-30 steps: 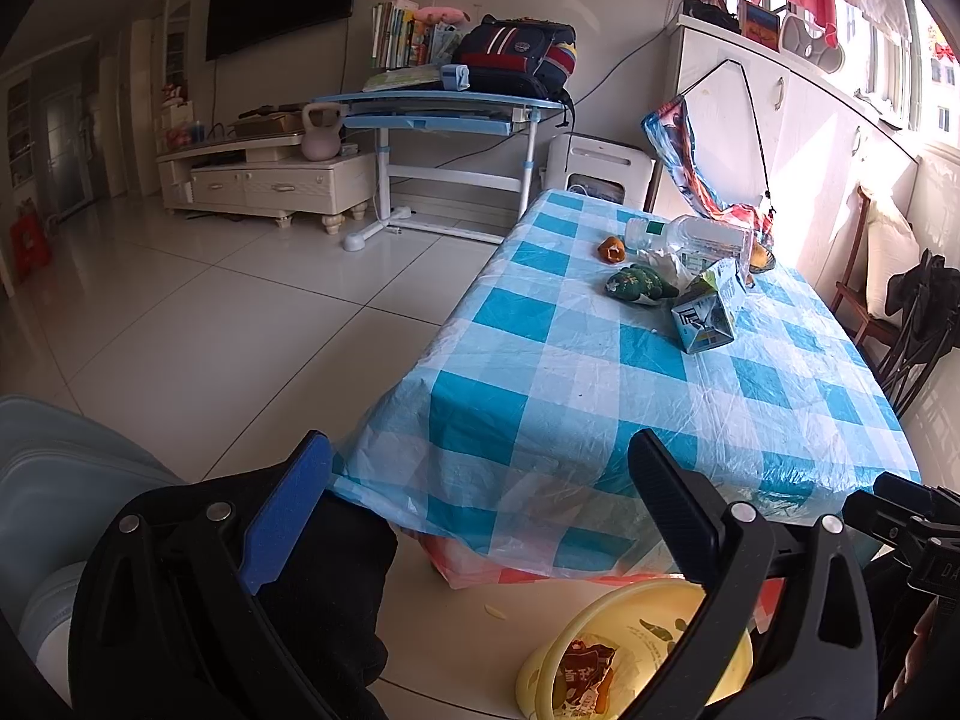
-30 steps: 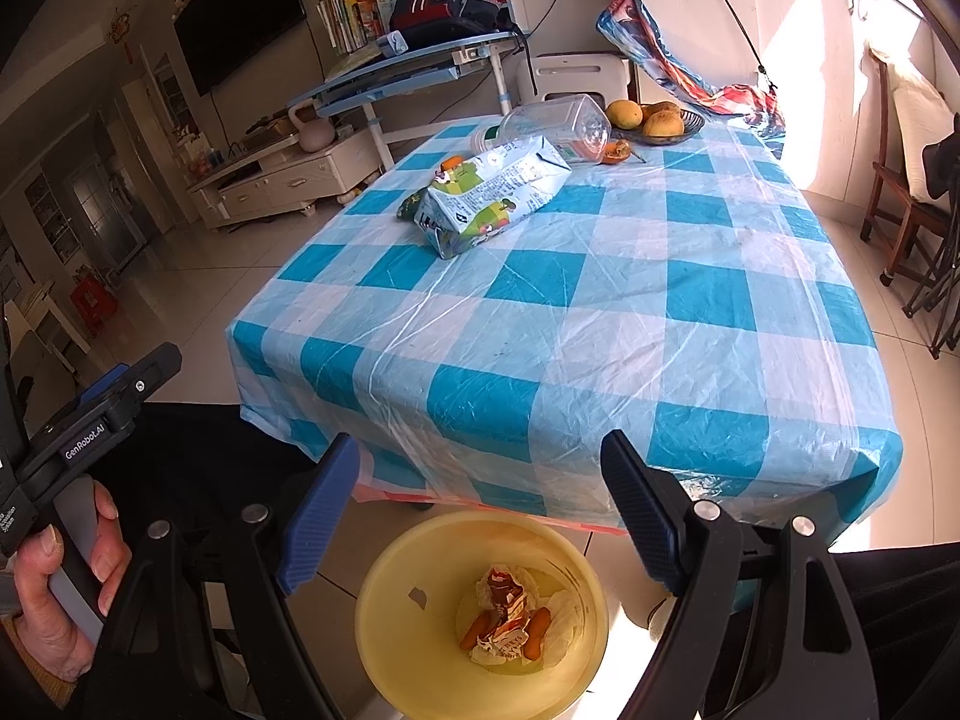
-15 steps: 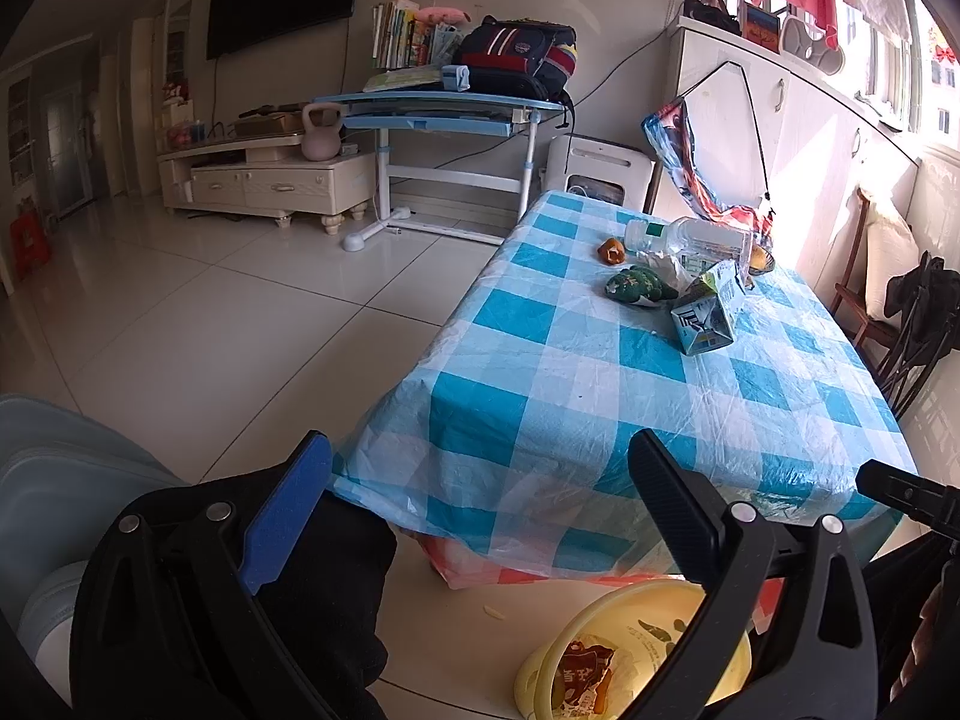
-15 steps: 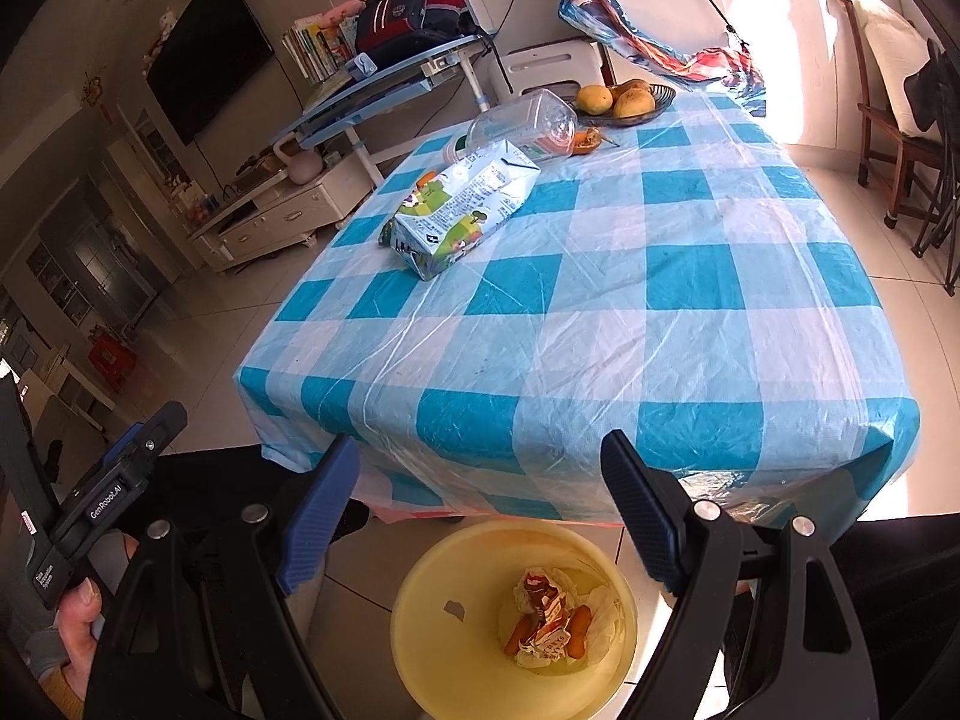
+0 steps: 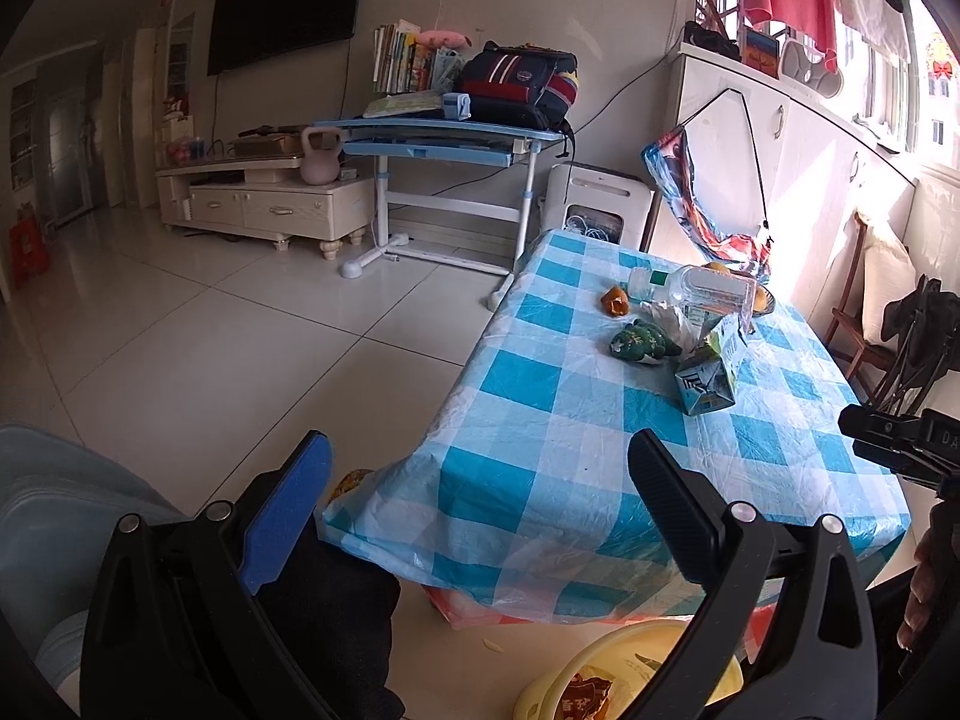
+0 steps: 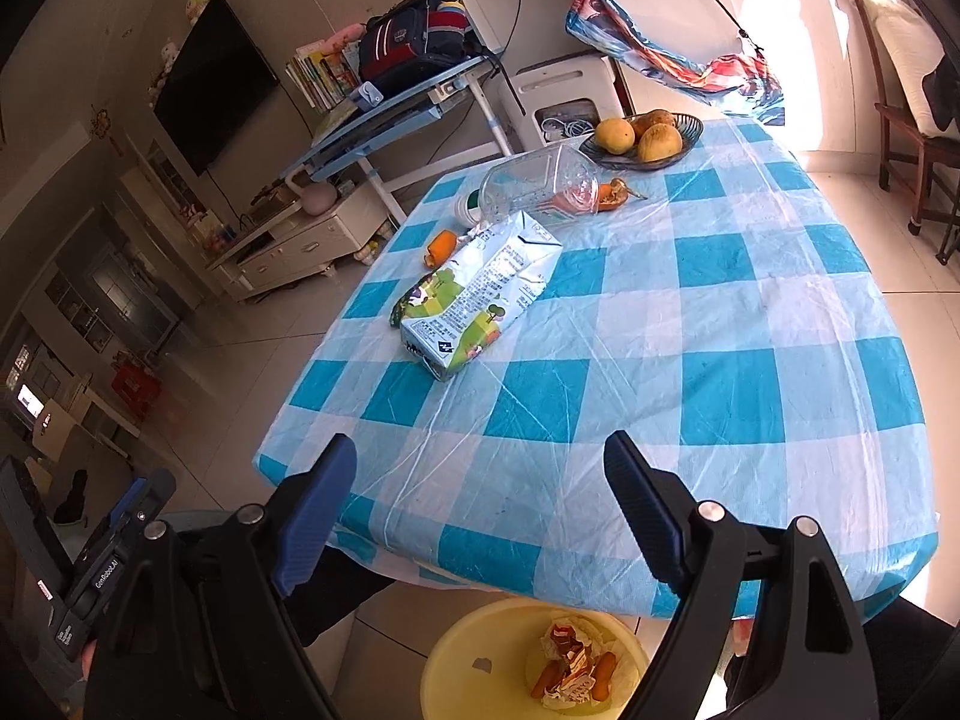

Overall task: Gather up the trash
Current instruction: 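Reach the right tool to the milk carton while the left tool reaches the green packet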

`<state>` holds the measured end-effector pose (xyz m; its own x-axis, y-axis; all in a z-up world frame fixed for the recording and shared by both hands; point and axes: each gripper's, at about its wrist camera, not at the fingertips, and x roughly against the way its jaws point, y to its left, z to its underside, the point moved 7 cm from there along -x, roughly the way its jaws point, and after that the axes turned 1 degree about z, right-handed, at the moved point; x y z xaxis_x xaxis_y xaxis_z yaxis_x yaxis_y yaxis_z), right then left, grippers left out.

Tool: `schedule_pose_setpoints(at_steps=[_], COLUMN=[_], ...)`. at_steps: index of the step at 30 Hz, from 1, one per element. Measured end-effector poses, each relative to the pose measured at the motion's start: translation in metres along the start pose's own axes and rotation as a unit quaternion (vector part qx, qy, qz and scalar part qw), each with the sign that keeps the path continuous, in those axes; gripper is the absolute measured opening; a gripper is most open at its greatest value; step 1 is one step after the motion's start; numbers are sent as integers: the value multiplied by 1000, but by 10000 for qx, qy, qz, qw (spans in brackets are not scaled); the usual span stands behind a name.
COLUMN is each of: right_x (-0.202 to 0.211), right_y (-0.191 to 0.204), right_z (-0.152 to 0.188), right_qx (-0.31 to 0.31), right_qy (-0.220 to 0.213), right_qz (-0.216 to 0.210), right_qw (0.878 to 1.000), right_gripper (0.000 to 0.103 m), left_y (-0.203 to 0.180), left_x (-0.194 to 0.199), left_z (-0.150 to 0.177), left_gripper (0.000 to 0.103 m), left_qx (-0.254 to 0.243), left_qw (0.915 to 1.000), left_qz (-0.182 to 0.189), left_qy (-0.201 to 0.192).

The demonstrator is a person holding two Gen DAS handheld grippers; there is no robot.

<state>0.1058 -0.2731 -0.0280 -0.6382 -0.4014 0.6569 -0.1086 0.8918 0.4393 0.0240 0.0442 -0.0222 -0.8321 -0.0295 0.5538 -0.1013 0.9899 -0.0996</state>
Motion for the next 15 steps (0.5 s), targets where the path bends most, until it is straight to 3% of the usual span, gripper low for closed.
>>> schedule_pose_setpoints(at_steps=[4,10,15], right_x=[-27,-80,-114], right_y=[3,0,-3], right_z=[-22,-45,-55], right_qx=[-168,-1236,-1638], right_qy=[102,459,607], right_qz=[-149,-619,-499], right_qw=[9997,9893,9834], right_gripper=[81,81,81], left_y=[-7,-18,-23], left_x=[-18,-49,-68], left_z=[-14,-35,-49], left_gripper=[96,96,96], left_qx=[-57,-176,-356], left_qw=[10000,9998,9992], left_qz=[46,112,158], left_qy=[43,66,64])
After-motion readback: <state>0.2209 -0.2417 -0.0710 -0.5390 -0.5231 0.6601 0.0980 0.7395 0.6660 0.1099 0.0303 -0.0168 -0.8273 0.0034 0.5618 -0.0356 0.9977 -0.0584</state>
